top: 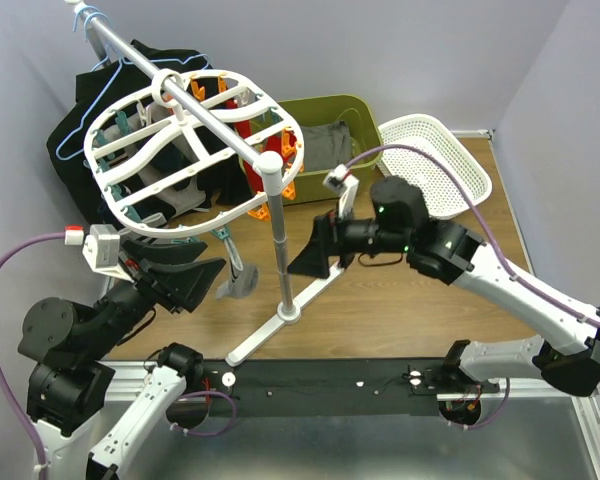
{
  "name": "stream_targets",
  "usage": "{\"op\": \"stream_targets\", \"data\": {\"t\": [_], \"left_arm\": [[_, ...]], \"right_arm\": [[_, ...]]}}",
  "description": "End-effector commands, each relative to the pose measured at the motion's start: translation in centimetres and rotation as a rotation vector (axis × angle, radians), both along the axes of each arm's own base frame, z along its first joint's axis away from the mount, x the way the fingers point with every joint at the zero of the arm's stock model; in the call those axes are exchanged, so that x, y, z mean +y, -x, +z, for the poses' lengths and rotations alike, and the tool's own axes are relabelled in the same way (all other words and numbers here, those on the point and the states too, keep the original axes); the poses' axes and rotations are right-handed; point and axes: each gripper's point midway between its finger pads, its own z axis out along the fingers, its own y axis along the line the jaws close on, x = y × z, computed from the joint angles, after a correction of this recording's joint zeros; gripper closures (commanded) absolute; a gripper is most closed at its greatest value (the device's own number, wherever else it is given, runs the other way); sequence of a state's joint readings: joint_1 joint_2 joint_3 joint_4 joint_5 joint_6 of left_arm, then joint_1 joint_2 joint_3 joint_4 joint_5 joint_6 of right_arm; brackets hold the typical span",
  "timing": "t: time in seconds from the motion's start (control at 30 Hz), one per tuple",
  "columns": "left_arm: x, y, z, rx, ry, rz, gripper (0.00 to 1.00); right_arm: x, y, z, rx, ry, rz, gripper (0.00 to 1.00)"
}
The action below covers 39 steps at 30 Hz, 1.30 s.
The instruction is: Remove the socks clipped to the hanger
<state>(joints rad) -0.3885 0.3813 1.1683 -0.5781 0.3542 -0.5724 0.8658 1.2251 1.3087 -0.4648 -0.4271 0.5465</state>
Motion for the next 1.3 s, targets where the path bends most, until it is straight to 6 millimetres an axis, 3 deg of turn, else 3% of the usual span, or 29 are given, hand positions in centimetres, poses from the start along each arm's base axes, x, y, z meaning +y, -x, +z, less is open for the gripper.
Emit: {"op": "stream_targets", "data": {"t": [0.0,0.07,0.13,0.17,0.2,0.33,0.47,0.5,0.7,0.87,1.1,1.23,1.27], "left_arm": [[-1.1,0.1,-0.5,0.016,-0.042,-0.07,0.32],[-0.9,0.2,-0.4,0.014,-0.038,-0.056,0.32],[-0.7,0.0,-0.2,0.013,-0.032,-0.04,0.32],[-0.6,0.0,-0.2,0.015,-0.029,-0.036,0.32],[-0.7,-0.4,-0.3,0.032,-0.031,-0.031,0.32],[-0.3,-1.5,-1.1,0.106,-0.036,0.021,0.35],[-0.2,-1.1,-0.8,0.083,-0.025,0.016,0.39],[0.0,-0.7,-0.6,0.068,-0.014,0.017,0.4],[1.1,0.6,0.7,0.012,0.04,0.048,0.43],[2.1,1.3,1.7,-0.02,0.062,0.087,0.44],[1.8,1.2,1.4,-0.012,0.044,0.074,0.64],[2.0,1.2,1.1,-0.011,0.026,0.083,0.64],[2.0,1.2,1.1,-0.01,0.024,0.083,0.64]], "right_arm": [[1.5,2.7,-0.6,-0.043,0.108,-0.071,0.01],[1.8,3.4,-1.0,-0.042,0.125,-0.074,0.01],[2.8,5.4,-1.2,-0.067,0.135,-0.028,0.02],[3.1,5.3,-1.2,-0.112,0.151,-0.058,0.02],[3.9,7.0,-1.5,-0.14,0.161,-0.02,0.02],[5.7,7.6,-1.0,-0.241,0.116,-0.061,0.02],[8.6,8.0,1.0,-0.369,0.009,-0.095,0.02],[9.3,9.2,1.2,-0.4,0.0,-0.087,0.02],[12.0,8.4,1.7,-0.522,0.001,-0.247,0.02],[11.9,7.1,2.0,-0.541,0.007,-0.368,0.06],[12.5,6.8,3.0,-0.586,-0.039,-0.38,0.1],[13.1,6.7,3.9,-0.602,-0.06,-0.389,0.19],[13.3,6.5,3.2,-0.609,-0.034,-0.394,0.2]]}}
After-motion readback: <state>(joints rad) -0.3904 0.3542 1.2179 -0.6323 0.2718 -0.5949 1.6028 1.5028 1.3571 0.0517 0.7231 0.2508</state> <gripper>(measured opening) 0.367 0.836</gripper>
